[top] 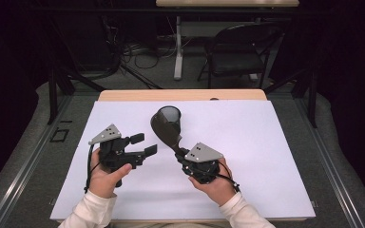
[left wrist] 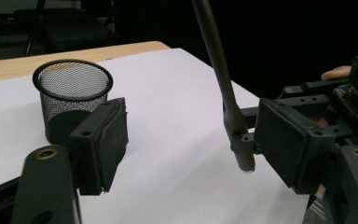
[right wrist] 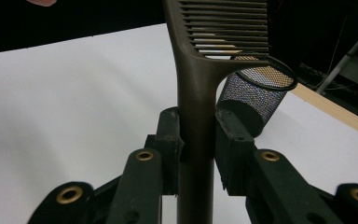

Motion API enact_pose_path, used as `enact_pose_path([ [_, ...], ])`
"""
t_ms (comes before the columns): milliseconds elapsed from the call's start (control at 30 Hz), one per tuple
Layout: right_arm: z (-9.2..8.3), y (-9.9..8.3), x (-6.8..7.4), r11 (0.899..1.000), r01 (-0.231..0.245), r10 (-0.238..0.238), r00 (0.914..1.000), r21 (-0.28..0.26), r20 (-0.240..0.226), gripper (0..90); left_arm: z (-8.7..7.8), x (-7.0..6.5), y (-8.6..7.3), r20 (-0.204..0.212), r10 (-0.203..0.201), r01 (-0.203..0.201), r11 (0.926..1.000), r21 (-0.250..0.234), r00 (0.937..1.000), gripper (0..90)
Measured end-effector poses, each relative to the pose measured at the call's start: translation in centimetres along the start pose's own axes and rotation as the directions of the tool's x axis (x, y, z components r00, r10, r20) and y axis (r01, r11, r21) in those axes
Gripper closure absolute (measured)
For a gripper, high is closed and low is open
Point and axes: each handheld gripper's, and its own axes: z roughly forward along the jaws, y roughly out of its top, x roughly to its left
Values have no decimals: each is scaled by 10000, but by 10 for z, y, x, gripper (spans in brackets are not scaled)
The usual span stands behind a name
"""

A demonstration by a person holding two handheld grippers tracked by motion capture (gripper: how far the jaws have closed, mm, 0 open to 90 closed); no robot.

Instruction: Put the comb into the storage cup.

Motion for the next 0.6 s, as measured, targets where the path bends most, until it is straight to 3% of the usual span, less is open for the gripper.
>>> enact_pose_path([
  [233, 0, 0, 0, 10000, -3, 3, 10000, -22, 36, 728, 3, 0, 3, -71, -156, 157, 9997, 197, 9999, 297],
  [467, 0, 0, 1, 10000, -3, 3, 10000, -60, 67, 728, 8, -1, 4, 136, -247, 243, 9991, 344, 9996, 351],
  [600, 0, 0, 2, 10000, 20, -19, 10000, -93, 68, 728, 12, -4, 3, 135, -494, 488, 9980, 395, 9987, 352],
])
